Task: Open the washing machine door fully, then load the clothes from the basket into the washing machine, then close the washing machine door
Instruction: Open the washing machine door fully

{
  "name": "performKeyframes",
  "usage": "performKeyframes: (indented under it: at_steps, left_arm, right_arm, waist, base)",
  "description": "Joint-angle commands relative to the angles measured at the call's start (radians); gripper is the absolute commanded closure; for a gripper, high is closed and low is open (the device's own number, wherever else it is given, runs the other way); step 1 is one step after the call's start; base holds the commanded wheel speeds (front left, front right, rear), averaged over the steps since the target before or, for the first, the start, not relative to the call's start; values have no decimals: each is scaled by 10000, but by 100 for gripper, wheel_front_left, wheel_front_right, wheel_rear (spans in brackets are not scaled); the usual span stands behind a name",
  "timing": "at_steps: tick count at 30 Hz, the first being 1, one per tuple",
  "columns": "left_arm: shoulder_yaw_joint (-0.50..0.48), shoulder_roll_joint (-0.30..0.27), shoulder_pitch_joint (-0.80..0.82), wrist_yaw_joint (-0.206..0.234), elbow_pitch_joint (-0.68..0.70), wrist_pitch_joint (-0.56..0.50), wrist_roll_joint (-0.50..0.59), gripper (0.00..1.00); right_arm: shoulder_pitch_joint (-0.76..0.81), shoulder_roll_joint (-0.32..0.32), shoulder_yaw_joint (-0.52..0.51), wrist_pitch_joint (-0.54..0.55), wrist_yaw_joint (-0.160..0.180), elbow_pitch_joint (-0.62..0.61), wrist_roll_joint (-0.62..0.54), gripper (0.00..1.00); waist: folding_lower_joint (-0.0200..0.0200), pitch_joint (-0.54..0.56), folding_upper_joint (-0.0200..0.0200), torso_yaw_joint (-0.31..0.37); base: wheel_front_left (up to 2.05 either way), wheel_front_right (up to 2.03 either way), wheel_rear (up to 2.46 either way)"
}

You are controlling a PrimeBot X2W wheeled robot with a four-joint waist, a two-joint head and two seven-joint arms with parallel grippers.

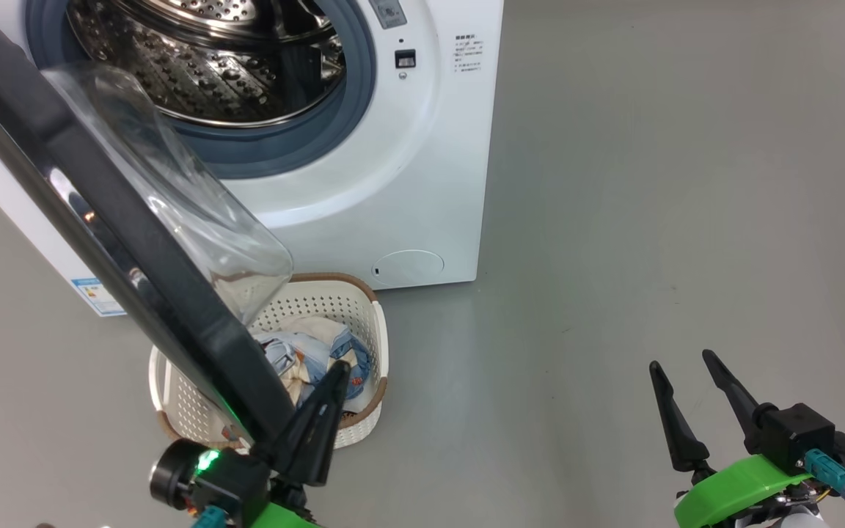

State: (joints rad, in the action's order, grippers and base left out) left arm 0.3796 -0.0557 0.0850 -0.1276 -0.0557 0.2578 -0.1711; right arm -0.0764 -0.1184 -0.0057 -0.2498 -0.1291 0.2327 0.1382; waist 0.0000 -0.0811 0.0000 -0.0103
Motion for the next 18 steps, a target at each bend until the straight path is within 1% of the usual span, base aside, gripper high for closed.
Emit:
performKeyframes:
  at_steps: [1, 9, 18]
  left_arm:
    - [-514, 27, 351, 31, 65, 40, -114, 100]
    - [-794, 50, 620, 25, -145, 40, -248, 100]
    - [-980, 53, 784, 182, -456, 40, -469, 100]
  right_arm:
    - [-302, -20, 287, -120, -16, -216, 171, 0]
    - [-285, -21, 262, -120, -16, -198, 241, 0]
    - [-288, 30, 306, -120, -16, -164, 287, 0]
  waist:
    - [0, -16, 0, 21]
    - [0, -35, 0, 2]
    - [0, -47, 0, -46]
  base:
    - [0, 0, 0]
    - [0, 0, 0]
    - [0, 0, 0]
